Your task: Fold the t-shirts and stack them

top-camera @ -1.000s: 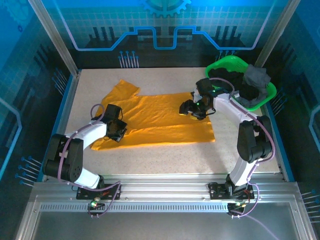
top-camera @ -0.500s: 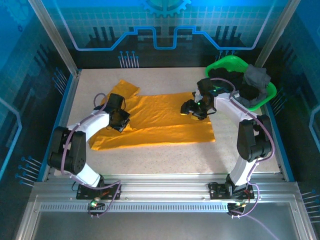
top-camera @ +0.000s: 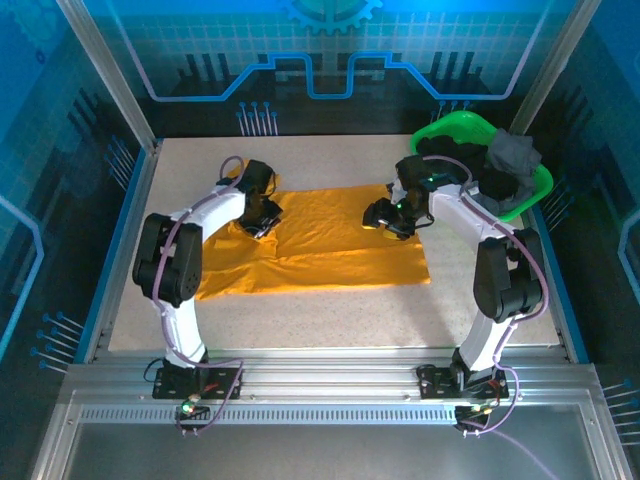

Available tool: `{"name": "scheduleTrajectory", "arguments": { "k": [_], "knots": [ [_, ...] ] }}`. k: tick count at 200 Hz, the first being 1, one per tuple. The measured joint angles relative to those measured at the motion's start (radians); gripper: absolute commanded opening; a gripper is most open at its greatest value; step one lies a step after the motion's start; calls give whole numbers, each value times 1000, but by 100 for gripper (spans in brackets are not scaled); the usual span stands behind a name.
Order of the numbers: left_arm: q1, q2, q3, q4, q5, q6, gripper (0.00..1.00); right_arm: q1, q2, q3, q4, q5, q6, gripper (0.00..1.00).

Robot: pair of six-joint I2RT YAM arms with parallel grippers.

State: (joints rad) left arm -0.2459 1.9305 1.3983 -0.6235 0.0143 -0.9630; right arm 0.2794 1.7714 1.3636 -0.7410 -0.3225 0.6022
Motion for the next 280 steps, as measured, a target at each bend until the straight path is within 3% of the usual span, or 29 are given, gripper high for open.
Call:
{"name": "scheduleTrajectory", "arguments": {
  "k": [34,79,118,163,211,280],
  "knots": [
    [-2,-36,1,14,-42,49,61,0,3,0,-2,0,0,62],
    [21,-281,-205,68,-58,20,42,2,4,0,2,-5,0,61],
    [146,-382,-425,91,-36,-38,35,7,19,0,2,-6,0,57],
    [269,-445,-536,31,-35,-71,37,-27,21,-28,-16,29,-1,49],
    [304,-388,-611,30,-35,-162,38,-34,59,-102,-59,103,14,45],
    [358,-483,-700,58,-31,-251,39,60,102,-174,-109,196,71,45]
  ]
}}
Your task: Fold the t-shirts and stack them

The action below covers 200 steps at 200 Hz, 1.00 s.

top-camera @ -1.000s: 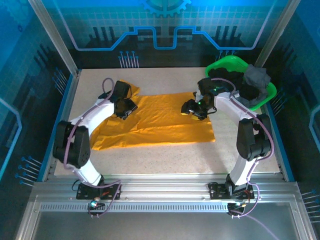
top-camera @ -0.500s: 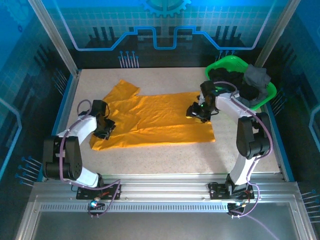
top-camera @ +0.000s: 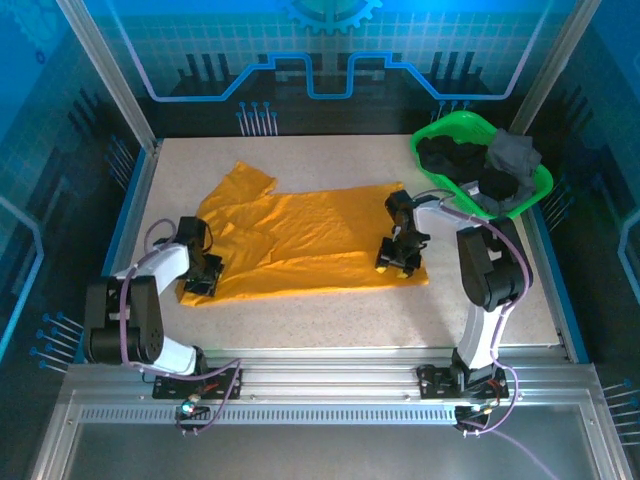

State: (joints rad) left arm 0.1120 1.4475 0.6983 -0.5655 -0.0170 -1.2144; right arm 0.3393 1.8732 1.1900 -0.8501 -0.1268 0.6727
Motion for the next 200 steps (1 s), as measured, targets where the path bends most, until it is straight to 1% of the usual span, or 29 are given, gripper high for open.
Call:
{"name": "scheduleTrajectory", "arguments": {
  "k": [25,68,87,105,117,130,156,175,200],
  "knots": [
    [48,-36,-31,-7,8,0,39,41,-19,-27,-5,8,29,46],
    [103,-77,-54,-45,11,5,39,116,-61,-84,-25,-5,84,49],
    [112,-96,-51,-107,-23,4,41,127,-71,-83,-36,-11,99,54],
    [100,-97,-1,-180,-66,2,45,116,-93,-48,-50,-4,96,59],
    [68,-72,95,-217,-98,6,50,98,-108,-3,-41,-7,82,61],
    [22,1,246,-214,-124,38,52,61,-113,67,-10,-24,53,61],
    [-47,227,580,-127,-134,149,53,-17,-76,233,49,-56,-21,60],
    [-59,384,762,-55,-133,229,52,-49,-13,358,76,-80,-69,60],
    [-49,566,940,17,-127,307,50,-68,69,481,81,-99,-105,60]
  ]
}}
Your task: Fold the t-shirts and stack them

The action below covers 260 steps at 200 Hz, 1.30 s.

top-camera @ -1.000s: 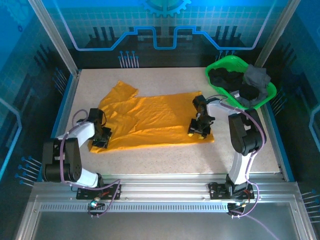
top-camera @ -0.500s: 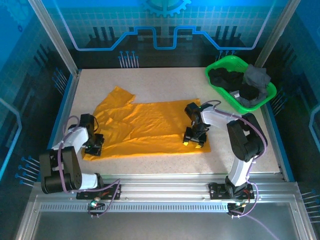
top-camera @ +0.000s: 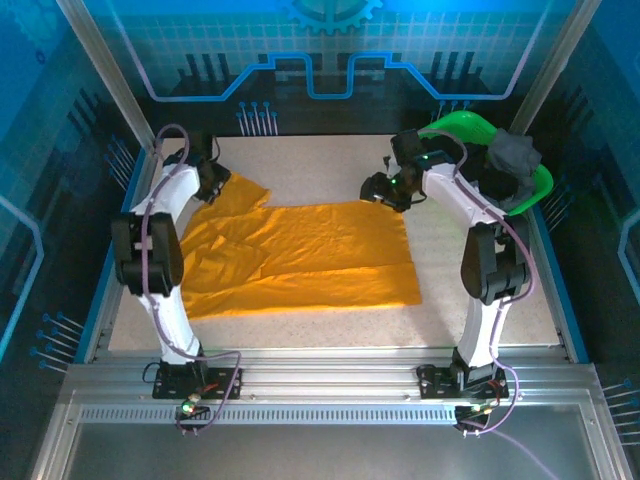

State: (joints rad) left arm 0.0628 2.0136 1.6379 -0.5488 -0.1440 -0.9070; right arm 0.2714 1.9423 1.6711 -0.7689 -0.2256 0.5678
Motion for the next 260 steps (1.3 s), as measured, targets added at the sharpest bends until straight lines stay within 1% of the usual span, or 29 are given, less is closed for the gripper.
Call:
{"name": "scheduleTrajectory", "arguments": {
  "k": [17,51,74,97,122,158,202,223,260],
  "knots": [
    [11,115,102,56,12,44,48,0,28,32,0,-12,-5,60],
    [32,313,265,159,36,84,47,0,35,37,-8,-19,-4,60],
    [31,428,387,180,35,126,48,0,30,27,-6,-19,0,60],
    [19,492,471,172,29,161,48,0,8,-10,-7,-19,5,60],
    [-3,534,557,90,0,185,50,0,-9,-26,-6,-22,11,60],
    [-37,590,699,-116,-72,200,50,-10,-13,-31,0,-23,20,60],
    [-51,669,868,-323,-116,201,51,-28,-13,-31,4,-38,34,60],
    [-49,703,937,-386,-122,199,45,-29,-13,-31,5,-43,34,60],
    [-46,720,975,-458,-121,179,24,-31,-13,-31,10,-44,34,59]
  ]
}}
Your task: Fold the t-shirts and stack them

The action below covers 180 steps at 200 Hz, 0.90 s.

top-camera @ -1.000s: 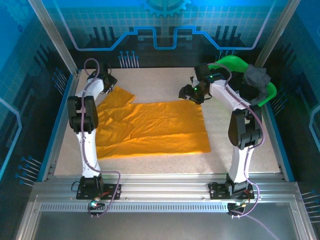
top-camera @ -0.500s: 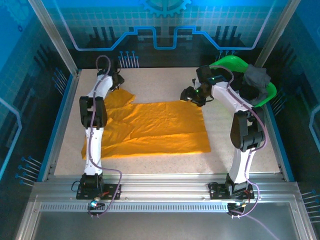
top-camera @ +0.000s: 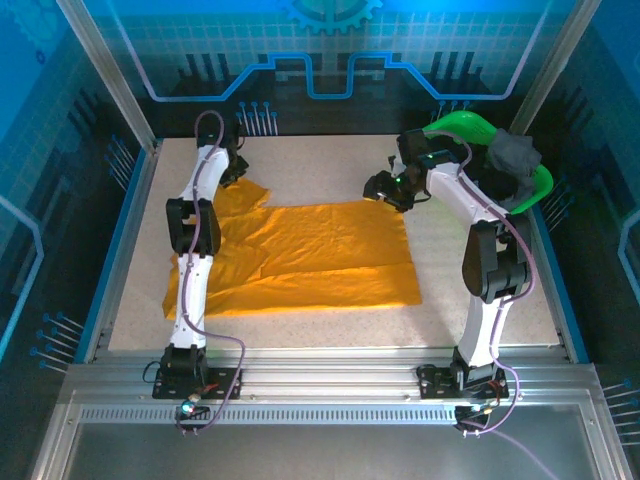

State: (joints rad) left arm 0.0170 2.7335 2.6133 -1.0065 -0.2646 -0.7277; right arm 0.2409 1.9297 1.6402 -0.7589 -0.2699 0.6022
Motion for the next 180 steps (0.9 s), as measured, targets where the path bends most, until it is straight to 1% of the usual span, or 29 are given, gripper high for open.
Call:
{"name": "scheduleTrajectory", "arguments": {
  "k": [11,20,31,49,62,86,102,117,147,180],
  "knots": [
    [1,0,1,-14,2,-4,17,-1,0,0,2,4,2,59],
    [1,0,1,-21,3,-5,8,-2,0,0,4,8,4,58],
    [1,0,1,-26,3,-3,0,-6,0,0,5,31,9,57],
    [-1,-8,-4,-24,7,-5,0,-13,3,5,1,97,23,55],
    [-2,-31,-40,-9,10,-6,0,-15,21,28,-6,155,37,52],
    [-10,-90,-122,2,23,-8,0,-17,87,84,3,267,68,48],
    [-16,-143,-176,18,39,-15,0,-24,141,119,6,320,86,46],
    [-20,-195,-216,31,61,-28,0,-37,204,170,2,348,95,43],
    [-23,-287,-285,62,99,-37,0,-57,337,303,-13,377,93,42],
    [-23,-338,-351,77,136,-48,0,-59,454,418,-62,384,84,40]
  ]
}}
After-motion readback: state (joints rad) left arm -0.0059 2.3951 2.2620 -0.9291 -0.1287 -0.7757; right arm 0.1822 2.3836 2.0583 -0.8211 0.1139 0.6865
